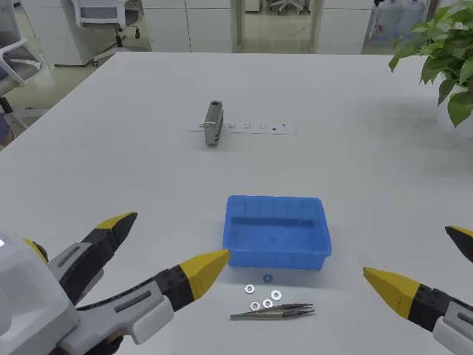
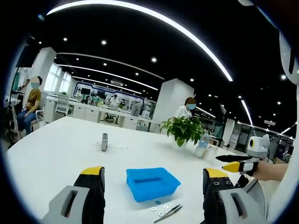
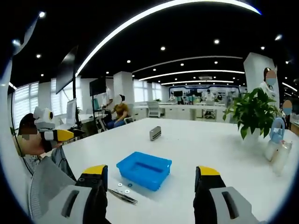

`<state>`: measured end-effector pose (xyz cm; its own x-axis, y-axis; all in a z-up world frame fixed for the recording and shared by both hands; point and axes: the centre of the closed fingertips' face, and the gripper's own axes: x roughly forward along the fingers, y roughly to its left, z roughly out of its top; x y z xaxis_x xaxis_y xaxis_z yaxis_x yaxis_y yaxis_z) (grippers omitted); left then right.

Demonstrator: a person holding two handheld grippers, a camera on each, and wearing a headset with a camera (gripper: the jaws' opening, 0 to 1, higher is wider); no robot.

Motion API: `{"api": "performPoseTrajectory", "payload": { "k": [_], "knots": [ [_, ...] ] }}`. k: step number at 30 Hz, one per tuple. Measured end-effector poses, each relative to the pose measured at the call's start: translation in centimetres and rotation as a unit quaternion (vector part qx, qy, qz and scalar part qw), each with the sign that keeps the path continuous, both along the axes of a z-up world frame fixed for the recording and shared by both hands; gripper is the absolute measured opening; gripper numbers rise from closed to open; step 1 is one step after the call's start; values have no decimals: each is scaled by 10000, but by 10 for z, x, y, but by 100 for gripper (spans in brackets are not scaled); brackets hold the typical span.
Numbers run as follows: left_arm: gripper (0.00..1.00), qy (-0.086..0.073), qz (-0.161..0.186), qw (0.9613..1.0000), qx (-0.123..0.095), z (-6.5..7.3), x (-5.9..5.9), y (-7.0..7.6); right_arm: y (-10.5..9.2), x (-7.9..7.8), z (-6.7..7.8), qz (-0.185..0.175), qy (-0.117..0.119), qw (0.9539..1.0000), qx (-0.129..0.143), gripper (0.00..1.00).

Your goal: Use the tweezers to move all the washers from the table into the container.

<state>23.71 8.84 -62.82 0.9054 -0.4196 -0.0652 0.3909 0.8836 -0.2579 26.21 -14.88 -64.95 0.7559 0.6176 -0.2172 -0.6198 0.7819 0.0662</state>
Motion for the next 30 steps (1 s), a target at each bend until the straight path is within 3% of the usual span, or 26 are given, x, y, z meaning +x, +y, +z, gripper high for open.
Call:
{"api": "performPoseTrajectory", "payload": {
  "k": [1,15,30],
  "knots": [
    [86,70,-13,10000,4,-5,1,-2,-3,1,-1,-22,11,10000,0,72],
    [85,100,-32,9999,21,-6,2,-6,-1,4,-4,46,31,10000,-16,71],
    [83,206,29,9998,74,-11,6,4,10,16,-10,159,121,9998,-80,69]
  ]
}}
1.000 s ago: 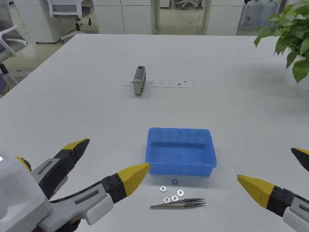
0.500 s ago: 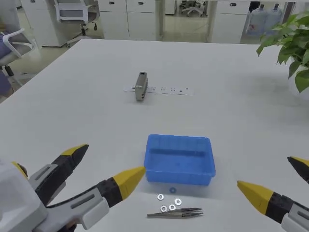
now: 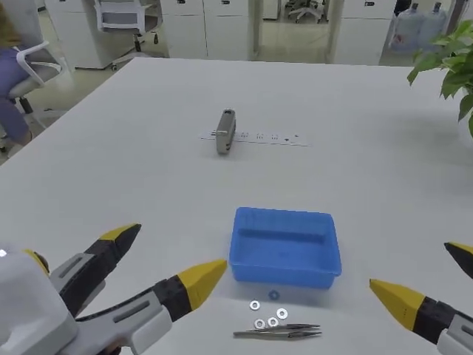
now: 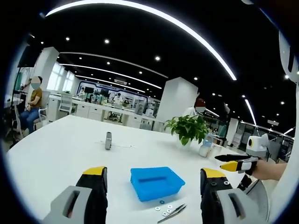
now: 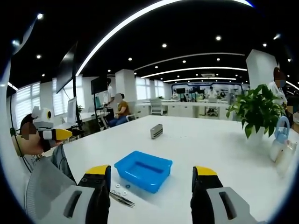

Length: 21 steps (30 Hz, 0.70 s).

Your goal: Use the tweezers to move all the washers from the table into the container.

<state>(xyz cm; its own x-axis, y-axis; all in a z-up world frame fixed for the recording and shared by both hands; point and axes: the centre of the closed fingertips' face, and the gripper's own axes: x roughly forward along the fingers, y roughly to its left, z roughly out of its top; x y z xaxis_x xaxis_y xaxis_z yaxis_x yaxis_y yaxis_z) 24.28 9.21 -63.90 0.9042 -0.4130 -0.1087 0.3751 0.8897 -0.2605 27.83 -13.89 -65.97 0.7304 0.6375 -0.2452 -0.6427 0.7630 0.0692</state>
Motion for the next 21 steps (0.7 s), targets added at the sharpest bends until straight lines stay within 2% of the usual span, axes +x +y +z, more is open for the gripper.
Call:
{"api": "performPoseTrajectory", "payload": {
  "k": [5,11,21],
  "knots": [
    [82,66,8,10000,35,-4,3,8,13,10,-4,92,44,9999,-16,69],
    [81,161,52,9998,59,-13,14,19,31,22,-5,255,58,9996,-86,69],
    [80,297,-19,9996,3,-26,34,21,39,35,-13,344,140,9989,-272,68]
  ]
}}
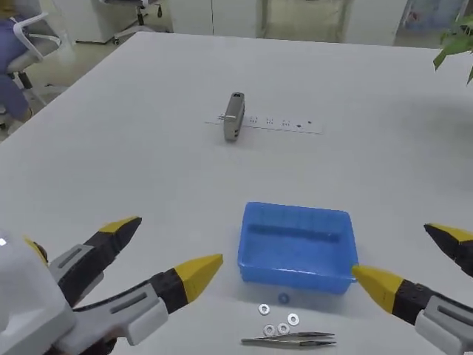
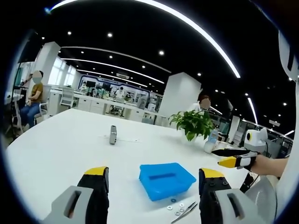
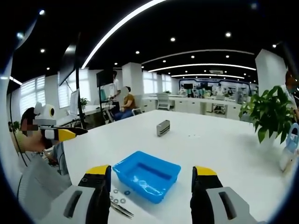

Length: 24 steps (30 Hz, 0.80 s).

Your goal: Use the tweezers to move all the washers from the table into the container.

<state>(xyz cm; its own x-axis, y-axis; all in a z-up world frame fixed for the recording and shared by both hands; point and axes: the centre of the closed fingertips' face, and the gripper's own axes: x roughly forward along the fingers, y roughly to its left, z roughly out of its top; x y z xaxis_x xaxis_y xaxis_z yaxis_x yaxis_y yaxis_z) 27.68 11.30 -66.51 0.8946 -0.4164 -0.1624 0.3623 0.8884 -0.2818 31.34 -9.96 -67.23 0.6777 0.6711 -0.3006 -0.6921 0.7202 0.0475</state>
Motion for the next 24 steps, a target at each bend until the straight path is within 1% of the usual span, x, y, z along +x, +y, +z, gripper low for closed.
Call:
{"api": "performPoseTrajectory", "payload": {
  "k": [6,9,12,13,14,15,16,17,18,19,20,21,22,23,24],
  "knots": [
    [80,79,-36,10000,28,-5,4,-1,-2,1,-9,-48,138,9999,-6,68],
    [79,90,-79,9999,120,-6,5,-2,-2,1,-13,-54,184,9998,8,68],
    [78,126,-133,9997,147,-9,7,-4,-3,3,-17,-57,252,9997,6,69],
    [78,168,-173,9995,179,-12,7,-5,-2,3,-22,-51,382,9993,7,68],
    [78,219,-204,9993,224,-15,8,-5,-2,1,-27,-24,563,9984,-5,68],
    [78,288,-267,9987,320,-20,8,-6,-2,1,-31,-25,664,9978,-46,67],
    [75,353,-357,9979,421,-25,7,-8,-3,3,-33,-19,641,9979,-102,66],
    [72,489,-621,9952,571,-34,4,-13,-2,2,-38,39,674,9975,-196,65],
    [68,569,-832,9924,709,-40,1,-17,-1,0,-41,136,731,9969,-258,62],
    [65,681,-1091,9871,954,-50,-2,-20,1,-2,-45,272,756,9962,-325,58],
    [62,759,-1275,9826,1116,-56,-5,-23,3,-4,-48,378,761,9956,-390,55],
    [58,832,-1475,9779,1226,-62,-8,-26,4,-5,-51,476,779,9948,-460,51],
    [55,922,-1740,9705,1393,-69,-12,-31,7,-8,-56,624,799,9933,-552,49],
    [53,974,-1899,9659,1468,-73,-14,-34,8,-9,-58,710,794,9924,-612,46],
    [50,1021,-2088,9604,1537,-78,-16,-39,10,-12,-62,847,806,9908,-686,42]
  ]
}}
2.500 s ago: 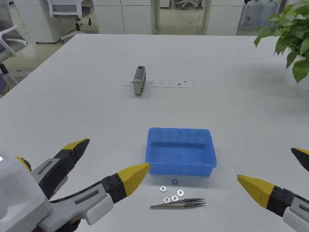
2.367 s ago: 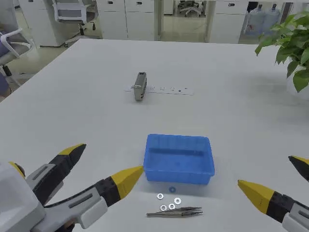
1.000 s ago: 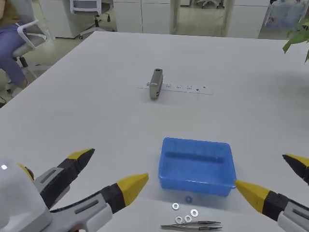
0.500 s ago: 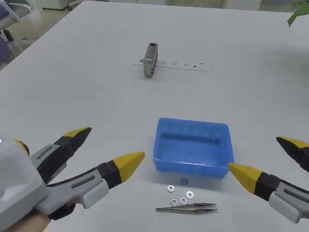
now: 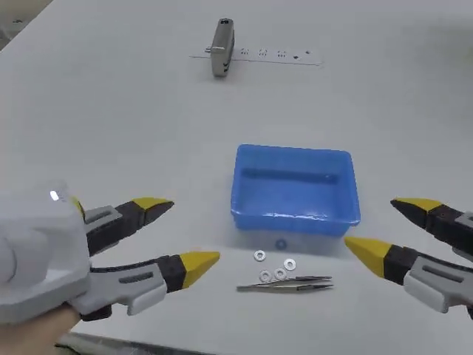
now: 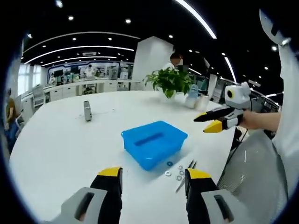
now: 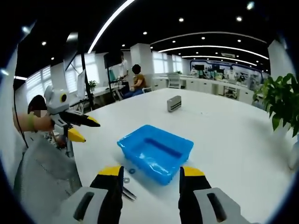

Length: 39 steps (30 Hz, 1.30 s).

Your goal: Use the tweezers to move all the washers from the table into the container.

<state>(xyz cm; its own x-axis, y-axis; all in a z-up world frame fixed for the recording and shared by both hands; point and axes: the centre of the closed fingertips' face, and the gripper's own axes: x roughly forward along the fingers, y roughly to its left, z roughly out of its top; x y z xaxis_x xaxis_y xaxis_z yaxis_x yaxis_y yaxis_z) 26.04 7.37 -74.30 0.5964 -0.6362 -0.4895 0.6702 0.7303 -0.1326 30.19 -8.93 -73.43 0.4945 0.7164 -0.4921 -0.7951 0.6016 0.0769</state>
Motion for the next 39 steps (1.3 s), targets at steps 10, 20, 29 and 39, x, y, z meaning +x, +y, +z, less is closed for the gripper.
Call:
{"api": "performPoseTrajectory", "payload": {
  "k": [10,20,29,39],
  "knots": [
    [24,523,-975,9938,133,-30,-14,-36,20,-19,-27,1125,132,9919,-583,25],
    [17,700,-1804,9764,957,-61,-21,-49,37,-45,-65,2540,218,9537,-1594,17],
    [2,434,-2348,9527,1880,-80,-22,-52,41,-54,-88,3210,133,9207,-2214,17],
    [0,343,-2758,9335,2265,-87,-23,-58,42,-54,-91,3279,115,9184,-2214,15]
  ]
}}
